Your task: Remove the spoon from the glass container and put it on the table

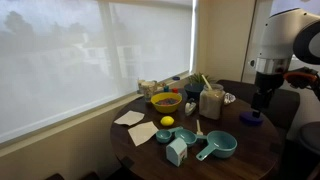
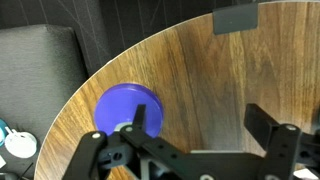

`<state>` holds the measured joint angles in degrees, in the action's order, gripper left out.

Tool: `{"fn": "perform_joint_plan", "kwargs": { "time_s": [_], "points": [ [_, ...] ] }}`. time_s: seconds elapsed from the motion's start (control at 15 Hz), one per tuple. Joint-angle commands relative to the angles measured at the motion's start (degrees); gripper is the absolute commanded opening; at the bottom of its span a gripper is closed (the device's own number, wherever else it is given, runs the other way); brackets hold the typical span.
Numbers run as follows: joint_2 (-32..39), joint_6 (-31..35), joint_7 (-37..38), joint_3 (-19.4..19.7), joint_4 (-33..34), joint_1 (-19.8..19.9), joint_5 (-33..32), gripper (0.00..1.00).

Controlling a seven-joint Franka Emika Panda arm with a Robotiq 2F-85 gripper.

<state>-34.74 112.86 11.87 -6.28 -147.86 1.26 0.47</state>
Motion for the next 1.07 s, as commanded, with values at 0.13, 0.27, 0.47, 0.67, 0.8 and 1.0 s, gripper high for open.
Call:
{"fn": "perform_joint_plan", "kwargs": {
  "time_s": [0.13,0.27,0.47,0.67,0.8,1.0],
  "points": [
    [0.04,-0.12,0.22,0.45,0.09,-0.48,-0.27,1.00],
    [0.04,-0.12,0.22,0.45,0.09,-0.48,-0.27,1.00],
    [0.04,-0.12,0.22,0.45,0.09,-0.48,-0.27,1.00],
    [2.33,1.52,3.64,-0.07,2.95,0.67,-0.23,1.00],
    [3.56,2.96,5.82,-0.81,5.24,1.07,-0.93,1.00],
    [5.67,4.90,7.77,-2.07,9.31,1.35,-3.27,1.00]
  ]
}}
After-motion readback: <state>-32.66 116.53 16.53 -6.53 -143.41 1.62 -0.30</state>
